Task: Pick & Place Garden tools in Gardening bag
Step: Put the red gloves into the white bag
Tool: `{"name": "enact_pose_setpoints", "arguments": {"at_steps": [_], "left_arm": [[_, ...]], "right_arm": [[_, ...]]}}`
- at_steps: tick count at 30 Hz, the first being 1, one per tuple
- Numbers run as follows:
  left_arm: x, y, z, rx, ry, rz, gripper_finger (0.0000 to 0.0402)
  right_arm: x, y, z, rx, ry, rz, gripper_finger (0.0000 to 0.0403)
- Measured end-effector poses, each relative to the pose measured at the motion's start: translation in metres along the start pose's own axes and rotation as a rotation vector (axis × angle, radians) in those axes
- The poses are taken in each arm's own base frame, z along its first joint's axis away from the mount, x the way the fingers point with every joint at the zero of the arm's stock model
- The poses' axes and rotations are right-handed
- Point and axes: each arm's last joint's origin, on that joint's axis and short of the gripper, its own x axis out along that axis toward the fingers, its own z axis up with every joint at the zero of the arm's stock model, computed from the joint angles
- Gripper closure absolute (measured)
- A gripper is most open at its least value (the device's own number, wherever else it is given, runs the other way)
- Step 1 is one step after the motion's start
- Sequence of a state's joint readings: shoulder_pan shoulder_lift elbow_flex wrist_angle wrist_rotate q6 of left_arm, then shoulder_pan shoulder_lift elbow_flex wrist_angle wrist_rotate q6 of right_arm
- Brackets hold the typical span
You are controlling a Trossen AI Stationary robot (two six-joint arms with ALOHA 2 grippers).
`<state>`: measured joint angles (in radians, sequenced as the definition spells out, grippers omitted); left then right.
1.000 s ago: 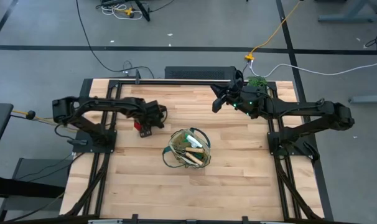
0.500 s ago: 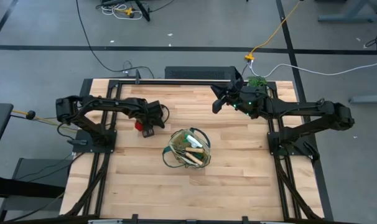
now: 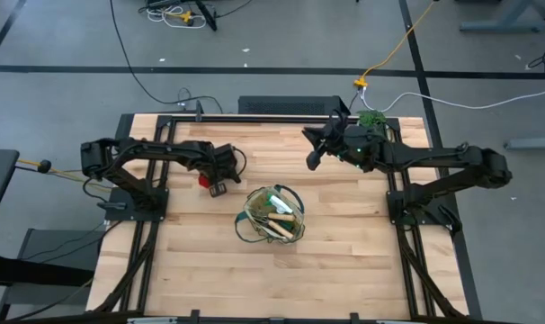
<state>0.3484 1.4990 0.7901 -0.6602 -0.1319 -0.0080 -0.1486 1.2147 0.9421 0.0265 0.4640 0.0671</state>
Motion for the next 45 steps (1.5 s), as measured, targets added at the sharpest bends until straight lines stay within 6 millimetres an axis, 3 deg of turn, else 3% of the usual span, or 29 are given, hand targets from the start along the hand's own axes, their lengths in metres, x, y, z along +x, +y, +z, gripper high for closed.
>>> {"name": "enact_pose_setpoints", "arguments": {"at_steps": [5,13,18,24,34,40,45], "left_arm": [[-0.009,0.001,0.005,0.045,-0.014,0.022,0.0352],[-0.036,-0.001,0.009,0.07,-0.183,-0.003,0.0352],[-0.072,0.003,-0.001,0.025,-0.342,-0.024,0.0352],[-0.124,0.0,-0.014,-0.002,-0.644,-0.225,0.0352],[-0.183,-0.015,-0.037,0.138,-1.025,-0.442,0.0352],[-0.194,-0.031,-0.034,0.25,-1.135,-0.523,0.0352],[-0.19,-0.047,-0.025,0.314,-1.14,-0.549,0.0352]], "right_arm": [[0.007,0.006,-0.006,-0.006,0.034,0.086,0.0353],[0.022,0.015,-0.022,0.115,0.121,0.155,0.0353],[0.024,0.015,-0.027,0.124,0.164,0.145,0.0353],[0.024,0.015,-0.028,0.162,0.172,0.14,0.0353],[0.024,0.015,-0.026,0.203,0.16,0.139,0.0353],[0.024,0.016,-0.025,0.21,0.147,0.142,0.0353],[0.024,0.016,-0.025,0.21,0.147,0.141,0.0353]]}}
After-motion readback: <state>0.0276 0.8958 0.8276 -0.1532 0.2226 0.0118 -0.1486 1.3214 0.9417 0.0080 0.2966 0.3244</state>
